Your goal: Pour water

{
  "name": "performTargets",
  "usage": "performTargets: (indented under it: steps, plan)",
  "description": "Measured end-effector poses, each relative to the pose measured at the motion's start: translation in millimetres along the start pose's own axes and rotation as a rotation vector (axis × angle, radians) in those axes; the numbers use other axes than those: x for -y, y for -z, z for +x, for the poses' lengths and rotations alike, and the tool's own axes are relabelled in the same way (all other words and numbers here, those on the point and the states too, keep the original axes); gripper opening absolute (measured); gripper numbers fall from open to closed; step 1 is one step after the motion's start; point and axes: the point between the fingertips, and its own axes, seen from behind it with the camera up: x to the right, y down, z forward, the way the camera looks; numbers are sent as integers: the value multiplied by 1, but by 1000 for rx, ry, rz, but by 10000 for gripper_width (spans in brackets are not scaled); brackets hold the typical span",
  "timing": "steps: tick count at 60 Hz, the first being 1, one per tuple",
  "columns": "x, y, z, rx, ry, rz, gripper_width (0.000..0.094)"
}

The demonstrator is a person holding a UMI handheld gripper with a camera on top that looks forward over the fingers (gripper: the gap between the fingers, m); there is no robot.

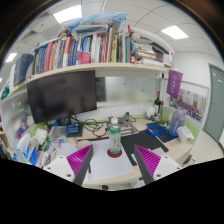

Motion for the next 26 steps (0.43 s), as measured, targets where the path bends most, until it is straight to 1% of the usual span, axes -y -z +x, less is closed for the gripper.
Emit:
performTargets:
  steps: [6,19,26]
  plan:
    - [16,16,-2,-14,18,28,855]
    - [22,35,-7,-15,17,31,853]
    - [20,38,-13,1,10,20,853]
